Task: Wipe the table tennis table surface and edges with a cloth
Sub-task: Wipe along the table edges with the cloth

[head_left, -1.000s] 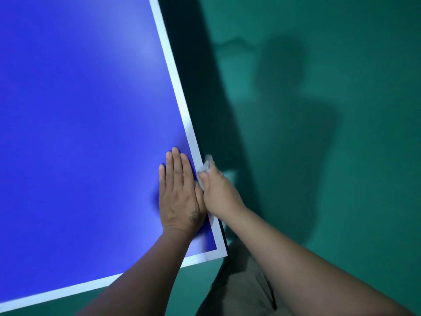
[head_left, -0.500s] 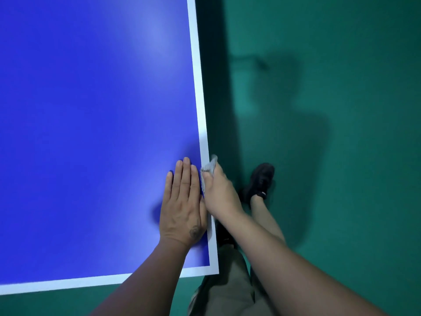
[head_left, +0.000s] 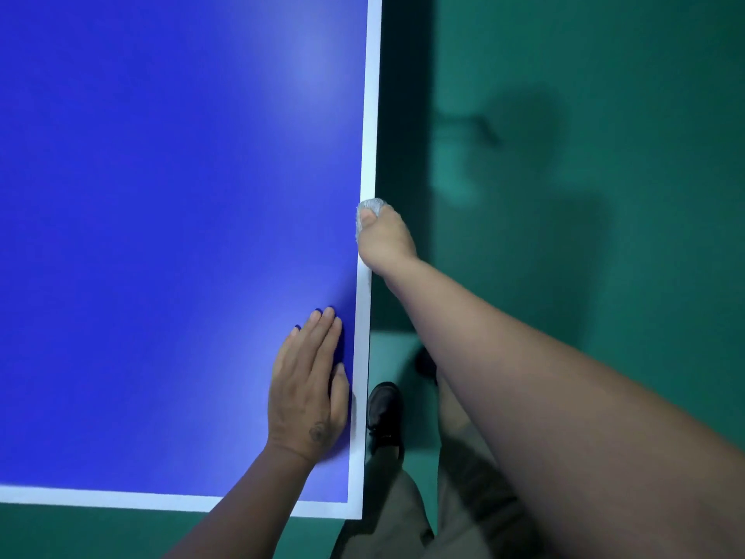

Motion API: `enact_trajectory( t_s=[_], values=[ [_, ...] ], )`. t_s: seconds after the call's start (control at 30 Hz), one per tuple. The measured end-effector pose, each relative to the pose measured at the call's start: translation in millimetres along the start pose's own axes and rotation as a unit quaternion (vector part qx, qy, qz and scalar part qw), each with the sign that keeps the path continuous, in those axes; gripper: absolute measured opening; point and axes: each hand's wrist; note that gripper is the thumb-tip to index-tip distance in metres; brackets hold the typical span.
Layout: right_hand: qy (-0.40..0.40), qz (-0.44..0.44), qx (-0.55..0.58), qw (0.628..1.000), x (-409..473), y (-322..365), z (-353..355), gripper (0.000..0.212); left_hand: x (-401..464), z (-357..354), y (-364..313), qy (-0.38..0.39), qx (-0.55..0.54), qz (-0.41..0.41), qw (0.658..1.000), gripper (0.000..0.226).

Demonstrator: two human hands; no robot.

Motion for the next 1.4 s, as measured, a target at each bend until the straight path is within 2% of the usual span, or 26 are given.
enact_trajectory(
  t_s=[0.1, 0.27, 0.4, 0.5, 0.67, 0.77, 0.9, 1.13, 1.23, 1.4],
  values=[
    [0.011, 0.000, -0.006, 1.000, -11, -2, -4, 0.035, 38, 5, -21, -0.028, -0.061, 0.069, 0.995, 0.046],
    [0.043, 0.007, -0.015, 0.999, -61, -18, -8, 0.059, 163, 3, -39, -0.108, -0.059, 0.071, 0.990, 0.047],
    [0.047, -0.036, 0.034, 0.998, -55, -21, -10, 0.059, 268, 3, -48, -0.114, 0.029, 0.083, 0.990, 0.053],
    [0.039, -0.044, 0.053, 0.997, -31, -7, 0, 0.056, 308, 0, -53, -0.090, 0.084, 0.110, 0.986, 0.059],
    [0.026, -0.017, 0.027, 0.999, 62, 31, 29, 0.045, 312, 1, -57, -0.075, 0.118, 0.124, 0.982, 0.062],
    [0.025, -0.009, 0.019, 0.999, 98, 50, 40, 0.050, 313, 0, -58, -0.069, 0.119, 0.133, 0.981, 0.062],
    [0.026, 0.021, -0.019, 0.999, 85, 51, 34, 0.060, 314, 1, -57, -0.071, 0.116, 0.142, 0.981, 0.060],
    [0.040, 0.026, 0.007, 0.999, 34, 25, 23, 0.062, 315, -2, -53, -0.062, 0.139, 0.141, 0.978, 0.062],
    [0.030, 0.006, 0.013, 0.999, 51, 36, 26, 0.060, 317, -1, -52, -0.062, 0.144, 0.143, 0.977, 0.063],
    [-0.003, 0.025, -0.019, 1.000, 127, 69, 45, 0.058, 318, -4, -52, -0.065, 0.125, 0.141, 0.980, 0.061]
  ],
)
Point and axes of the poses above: each hand's wrist, its own x-axis towards the middle knuckle, its own z-axis out of the back of the hand, y = z × x, and after that the axes turned 15 degrees about z, right-handed
